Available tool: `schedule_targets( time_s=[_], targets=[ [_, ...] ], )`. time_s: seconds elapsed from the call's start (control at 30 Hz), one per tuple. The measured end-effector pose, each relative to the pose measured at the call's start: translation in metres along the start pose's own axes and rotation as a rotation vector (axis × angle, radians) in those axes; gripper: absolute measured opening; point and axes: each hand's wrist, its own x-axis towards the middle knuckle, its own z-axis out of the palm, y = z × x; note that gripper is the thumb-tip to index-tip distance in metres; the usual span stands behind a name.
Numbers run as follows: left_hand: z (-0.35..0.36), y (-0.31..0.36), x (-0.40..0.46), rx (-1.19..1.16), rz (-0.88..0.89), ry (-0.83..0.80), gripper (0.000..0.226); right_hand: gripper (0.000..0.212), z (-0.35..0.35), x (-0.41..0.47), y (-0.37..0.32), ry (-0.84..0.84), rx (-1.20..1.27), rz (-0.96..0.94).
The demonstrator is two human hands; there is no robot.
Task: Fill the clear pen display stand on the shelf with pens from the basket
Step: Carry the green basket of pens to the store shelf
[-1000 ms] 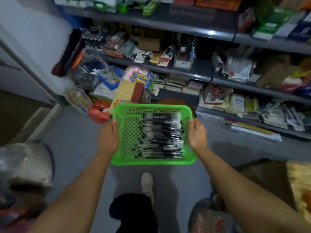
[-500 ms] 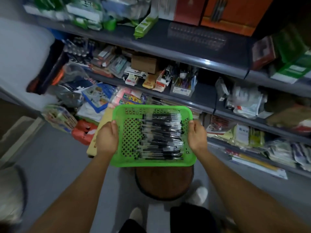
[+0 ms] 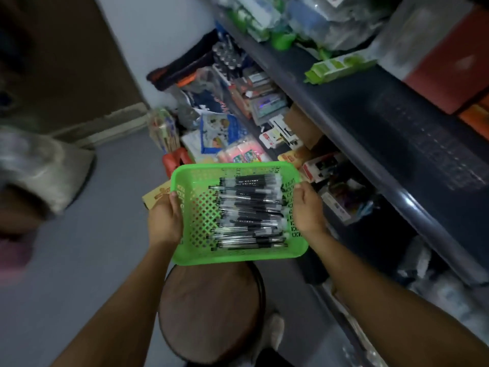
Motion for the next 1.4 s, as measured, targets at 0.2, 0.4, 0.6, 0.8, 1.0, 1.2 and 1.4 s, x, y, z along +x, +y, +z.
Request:
schedule_targets(
  time_s=[0.2,0.4,0.6,0.8,1.0,1.2,1.4],
  targets=[
    [-0.006,-0.014,0.005,0.026,-0.088,0.094,0.046,0.03,0.022,0.033,-0.015,-0.085,0.001,-0.135],
    [0.001,-0.042,0.028,0.054,-0.147,0.185,0.044,0.029,0.072,0.072,-0.021,-0.177,-0.008,-0.162],
    [0.037,-0.078,0.074,0.095,-0.336,0.275,0.049,0.028,0.14,0.139,-0.027,-0.323,-0.027,-0.232],
    [0.073,-0.113,0.108,0.078,-0.495,0.314,0.05,0.025,0.203,0.192,-0.016,-0.437,-0.035,-0.276],
    [0.094,-0.154,0.125,0.045,-0.561,0.36,0.051,0.03,0.262,0.213,0.002,-0.535,-0.02,-0.303],
    [0.109,-0.178,0.135,0.093,-0.573,0.337,0.049,0.028,0.296,0.222,0.024,-0.546,-0.069,-0.318],
    [0.124,-0.187,0.132,0.153,-0.579,0.286,0.044,0.031,0.308,0.224,0.045,-0.521,-0.115,-0.35]
  ],
)
